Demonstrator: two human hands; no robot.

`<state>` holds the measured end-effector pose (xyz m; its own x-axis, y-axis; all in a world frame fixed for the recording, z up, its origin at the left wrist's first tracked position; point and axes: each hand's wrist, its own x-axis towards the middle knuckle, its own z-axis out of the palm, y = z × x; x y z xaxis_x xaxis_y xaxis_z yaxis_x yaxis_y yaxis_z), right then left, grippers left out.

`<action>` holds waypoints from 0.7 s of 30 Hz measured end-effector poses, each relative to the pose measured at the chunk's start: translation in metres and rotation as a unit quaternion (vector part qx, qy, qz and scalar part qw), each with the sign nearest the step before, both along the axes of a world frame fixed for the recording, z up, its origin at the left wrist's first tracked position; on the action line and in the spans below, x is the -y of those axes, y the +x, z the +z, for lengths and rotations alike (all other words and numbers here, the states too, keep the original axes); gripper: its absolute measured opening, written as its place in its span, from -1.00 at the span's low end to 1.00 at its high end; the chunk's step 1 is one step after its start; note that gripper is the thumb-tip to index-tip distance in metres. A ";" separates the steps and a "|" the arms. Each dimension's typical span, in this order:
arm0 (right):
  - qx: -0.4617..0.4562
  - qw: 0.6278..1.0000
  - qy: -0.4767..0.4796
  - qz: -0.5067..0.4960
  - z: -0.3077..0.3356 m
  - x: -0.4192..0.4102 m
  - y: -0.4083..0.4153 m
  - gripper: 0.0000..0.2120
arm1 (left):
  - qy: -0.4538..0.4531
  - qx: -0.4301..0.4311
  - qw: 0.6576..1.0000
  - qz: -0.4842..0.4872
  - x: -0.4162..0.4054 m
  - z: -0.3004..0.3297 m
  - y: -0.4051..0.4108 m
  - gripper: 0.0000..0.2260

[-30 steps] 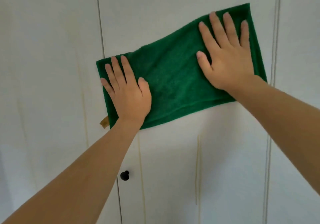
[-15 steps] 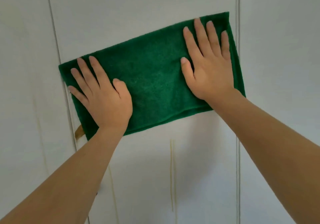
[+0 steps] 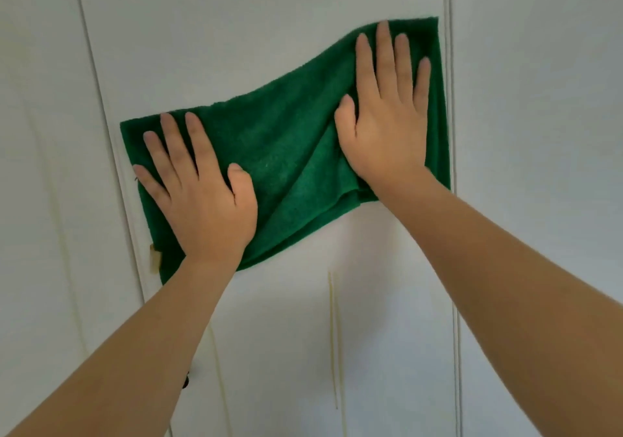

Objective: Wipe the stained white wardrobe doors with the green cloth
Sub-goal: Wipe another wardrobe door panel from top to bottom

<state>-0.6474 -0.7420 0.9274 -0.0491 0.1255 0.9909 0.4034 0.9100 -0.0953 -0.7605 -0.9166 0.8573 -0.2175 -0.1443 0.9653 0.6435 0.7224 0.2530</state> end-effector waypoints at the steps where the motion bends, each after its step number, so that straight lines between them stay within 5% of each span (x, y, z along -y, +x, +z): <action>1: -0.007 1.000 -0.024 0.001 -0.024 0.008 -0.003 -0.37 | 0.000 0.008 1.000 -0.010 0.003 0.000 0.000 -0.34; 6: 0.105 0.994 0.023 0.004 -0.137 0.040 -0.016 -0.34 | -0.079 -0.010 0.997 -0.023 0.036 0.032 -0.013 -0.33; 9: 0.096 0.994 0.050 0.010 -0.094 0.040 -0.021 -0.33 | -0.081 -0.035 0.996 -0.006 0.049 0.030 -0.023 -0.37; 14: 0.074 0.996 0.046 0.022 -0.027 0.045 -0.025 -0.34 | 0.028 0.041 0.999 -0.010 0.031 -0.068 -0.013 -0.38; 21: 0.152 0.986 0.063 0.021 -0.192 0.069 -0.028 -0.36 | -0.072 0.013 0.997 0.009 0.058 -0.003 -0.026 -0.34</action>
